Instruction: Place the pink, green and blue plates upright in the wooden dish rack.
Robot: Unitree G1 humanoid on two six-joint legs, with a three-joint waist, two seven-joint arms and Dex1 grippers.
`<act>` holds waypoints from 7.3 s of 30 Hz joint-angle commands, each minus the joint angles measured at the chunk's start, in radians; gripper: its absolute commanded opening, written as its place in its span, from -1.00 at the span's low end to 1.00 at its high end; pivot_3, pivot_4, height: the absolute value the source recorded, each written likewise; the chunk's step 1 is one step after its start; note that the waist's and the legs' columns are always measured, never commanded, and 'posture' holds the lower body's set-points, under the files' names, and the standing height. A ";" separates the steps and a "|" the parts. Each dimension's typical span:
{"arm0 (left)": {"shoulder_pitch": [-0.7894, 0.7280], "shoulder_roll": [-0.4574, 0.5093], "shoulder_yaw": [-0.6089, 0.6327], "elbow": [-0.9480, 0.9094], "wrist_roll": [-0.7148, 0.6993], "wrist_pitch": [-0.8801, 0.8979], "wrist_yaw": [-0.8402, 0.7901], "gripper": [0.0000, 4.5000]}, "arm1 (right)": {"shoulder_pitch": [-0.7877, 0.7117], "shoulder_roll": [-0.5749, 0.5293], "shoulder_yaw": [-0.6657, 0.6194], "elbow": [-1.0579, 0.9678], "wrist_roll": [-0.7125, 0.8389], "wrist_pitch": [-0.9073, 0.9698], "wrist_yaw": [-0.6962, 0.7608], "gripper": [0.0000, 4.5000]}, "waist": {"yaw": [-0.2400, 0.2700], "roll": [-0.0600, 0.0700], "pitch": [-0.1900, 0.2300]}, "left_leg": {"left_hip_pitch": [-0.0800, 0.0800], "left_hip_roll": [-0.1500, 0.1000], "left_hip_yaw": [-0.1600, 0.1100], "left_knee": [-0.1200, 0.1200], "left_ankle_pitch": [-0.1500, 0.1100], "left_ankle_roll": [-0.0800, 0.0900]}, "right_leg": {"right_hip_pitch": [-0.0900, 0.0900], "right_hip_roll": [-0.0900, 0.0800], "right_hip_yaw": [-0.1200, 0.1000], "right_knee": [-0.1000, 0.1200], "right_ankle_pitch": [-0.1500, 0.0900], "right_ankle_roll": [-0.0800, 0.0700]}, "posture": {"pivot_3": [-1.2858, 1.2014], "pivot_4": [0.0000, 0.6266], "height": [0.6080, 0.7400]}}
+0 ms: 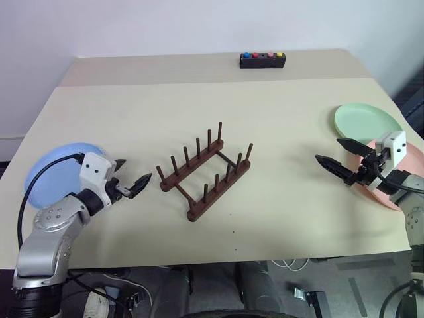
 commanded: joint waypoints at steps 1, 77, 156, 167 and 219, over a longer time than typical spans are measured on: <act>-0.001 0.016 0.023 -0.035 -0.015 -0.002 -0.004 1.00 | -0.012 -0.021 -0.008 -0.026 0.003 -0.008 0.014 0.99 | 0.001 0.000 0.000 | 0.000 0.000 0.000 0.000 0.000 0.000 | 0.000 0.000 0.000 0.000 0.000 0.000 | 0.03 -0.52 1.00; -0.634 -0.168 -0.642 0.703 0.268 -0.446 -0.519 -0.66 | 0.346 0.108 0.057 -0.447 -0.006 0.044 -0.154 1.00 | 0.029 0.004 -0.003 | 0.011 0.000 0.002 0.000 -0.001 0.001 | 0.013 -0.001 0.000 -0.002 -0.005 -0.002 | 0.03 -0.52 1.00; -0.444 -0.348 -0.640 0.353 0.357 -0.153 -0.074 -1.00 | 0.217 0.178 0.288 -0.400 -0.403 0.128 -0.534 -0.99 | 0.028 0.002 -0.002 | 0.004 0.000 0.001 0.001 -0.002 0.002 | 0.007 -0.001 0.000 -0.001 -0.003 0.002 | 0.03 -0.52 1.00; -0.500 -0.365 -0.605 0.489 0.392 -0.249 0.002 -1.00 | 0.133 0.204 0.312 -0.320 -0.441 0.080 -0.540 -0.99 | 0.025 0.002 -0.002 | 0.005 0.000 0.001 0.001 -0.002 0.002 | 0.007 -0.001 0.000 -0.001 -0.003 0.002 | 0.03 -0.52 1.00; -0.383 -0.300 -0.596 0.273 0.119 -0.270 -0.370 -1.00 | 0.362 0.023 -0.060 -0.430 -0.442 0.334 -0.590 -0.97 | 0.029 0.004 -0.003 | 0.003 0.000 0.001 0.001 -0.002 0.002 | 0.006 -0.001 0.000 -0.001 -0.005 -0.001 | 0.03 -0.52 1.00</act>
